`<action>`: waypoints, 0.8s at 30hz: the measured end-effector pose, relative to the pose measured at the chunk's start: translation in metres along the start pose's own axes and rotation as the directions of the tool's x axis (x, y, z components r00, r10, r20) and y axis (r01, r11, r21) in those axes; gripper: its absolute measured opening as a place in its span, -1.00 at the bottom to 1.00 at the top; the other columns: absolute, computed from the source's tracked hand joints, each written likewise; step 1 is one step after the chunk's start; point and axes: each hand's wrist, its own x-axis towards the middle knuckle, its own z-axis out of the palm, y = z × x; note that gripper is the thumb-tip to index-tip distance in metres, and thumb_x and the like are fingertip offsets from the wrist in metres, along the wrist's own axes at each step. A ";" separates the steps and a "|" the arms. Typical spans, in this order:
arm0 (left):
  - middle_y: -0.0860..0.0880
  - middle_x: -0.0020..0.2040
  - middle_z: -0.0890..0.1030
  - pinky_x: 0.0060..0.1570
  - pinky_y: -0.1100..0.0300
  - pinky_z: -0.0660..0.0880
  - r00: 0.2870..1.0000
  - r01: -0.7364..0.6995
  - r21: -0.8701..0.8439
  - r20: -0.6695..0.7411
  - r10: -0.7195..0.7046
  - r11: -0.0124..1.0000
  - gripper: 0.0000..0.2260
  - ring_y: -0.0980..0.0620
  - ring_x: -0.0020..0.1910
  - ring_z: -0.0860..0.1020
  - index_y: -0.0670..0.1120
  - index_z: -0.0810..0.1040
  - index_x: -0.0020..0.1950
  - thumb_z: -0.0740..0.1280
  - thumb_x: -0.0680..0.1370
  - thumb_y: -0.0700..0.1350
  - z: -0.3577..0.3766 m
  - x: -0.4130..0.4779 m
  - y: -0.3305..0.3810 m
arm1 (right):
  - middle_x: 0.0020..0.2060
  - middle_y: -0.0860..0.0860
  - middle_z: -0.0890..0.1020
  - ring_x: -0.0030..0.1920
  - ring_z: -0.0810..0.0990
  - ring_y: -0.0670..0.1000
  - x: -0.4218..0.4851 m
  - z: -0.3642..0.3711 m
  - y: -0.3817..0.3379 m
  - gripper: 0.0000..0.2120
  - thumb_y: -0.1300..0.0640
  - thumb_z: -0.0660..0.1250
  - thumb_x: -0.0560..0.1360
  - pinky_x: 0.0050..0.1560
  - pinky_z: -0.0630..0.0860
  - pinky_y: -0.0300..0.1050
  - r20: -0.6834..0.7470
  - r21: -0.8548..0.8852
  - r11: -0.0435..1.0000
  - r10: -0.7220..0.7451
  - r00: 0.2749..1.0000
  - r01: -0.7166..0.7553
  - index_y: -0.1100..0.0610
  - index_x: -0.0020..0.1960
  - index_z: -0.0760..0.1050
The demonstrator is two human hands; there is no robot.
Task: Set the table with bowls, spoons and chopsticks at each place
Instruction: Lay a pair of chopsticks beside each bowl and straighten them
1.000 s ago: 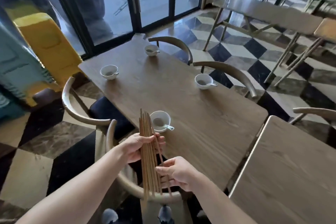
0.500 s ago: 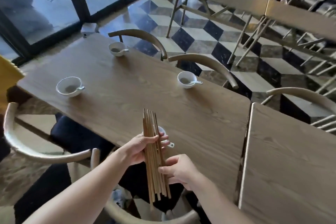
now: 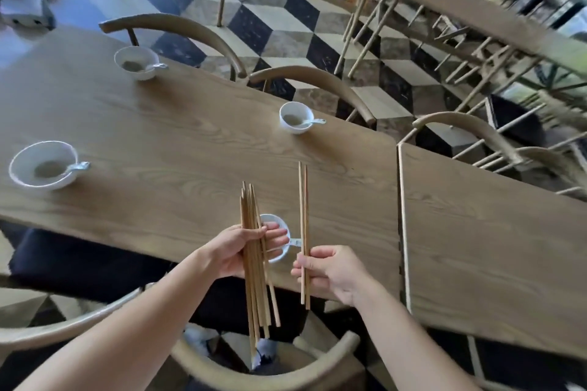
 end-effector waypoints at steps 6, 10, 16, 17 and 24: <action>-0.27 0.26 0.62 0.11 -0.08 0.62 0.999 0.024 0.037 -0.029 -0.023 0.999 -0.71 -0.21 0.23 0.62 -0.30 0.42 0.36 0.14 0.66 -0.29 0.008 0.002 -0.006 | -0.22 0.23 0.67 -0.38 0.70 0.07 0.048 -0.056 0.018 -0.64 0.43 0.43 0.45 -0.33 0.67 -0.09 -0.216 0.085 0.995 0.064 0.974 -0.046 0.42 0.20 0.42; -0.29 0.28 0.60 0.17 -0.12 0.58 0.997 0.028 0.038 -0.070 -0.026 0.999 -0.71 -0.21 0.25 0.60 -0.30 0.43 0.37 0.13 0.66 -0.29 0.007 0.000 -0.010 | -0.20 0.24 0.67 -0.34 0.70 0.11 0.079 -0.059 0.047 -0.59 0.42 0.44 0.45 -0.35 0.67 -0.03 -0.160 0.069 0.977 0.212 0.964 -0.204 0.35 0.24 0.39; -0.26 0.29 0.60 0.18 -0.09 0.58 0.991 0.044 0.039 -0.128 -0.039 0.998 -0.69 -0.19 0.27 0.60 -0.29 0.43 0.38 0.12 0.66 -0.28 0.012 0.001 -0.017 | -0.25 0.10 0.64 -0.27 0.61 0.03 0.110 -0.038 0.053 -0.55 0.36 0.47 0.45 -0.05 0.60 0.04 -0.100 0.020 0.965 0.263 0.959 -0.263 0.31 0.29 0.43; -0.26 0.29 0.60 0.18 -0.09 0.58 0.991 0.044 0.029 -0.127 -0.040 0.999 -0.69 -0.19 0.26 0.60 -0.29 0.43 0.38 0.12 0.66 -0.28 0.014 0.002 -0.018 | -0.23 0.08 0.63 -0.25 0.59 0.01 0.113 -0.036 0.051 -0.57 0.34 0.46 0.46 -0.03 0.57 0.02 -0.107 -0.006 0.964 0.262 0.959 -0.264 0.29 0.29 0.43; -0.28 0.28 0.60 0.16 -0.12 0.57 0.991 0.052 -0.006 -0.123 -0.052 0.999 -0.69 -0.20 0.24 0.61 -0.30 0.43 0.37 0.11 0.65 -0.29 0.019 0.000 -0.025 | -0.10 0.05 0.63 -0.14 0.61 0.03 0.137 -0.025 0.049 -0.63 0.15 0.58 0.36 0.04 0.63 -0.05 -0.340 -0.158 0.972 0.111 0.934 -0.173 0.15 0.13 0.61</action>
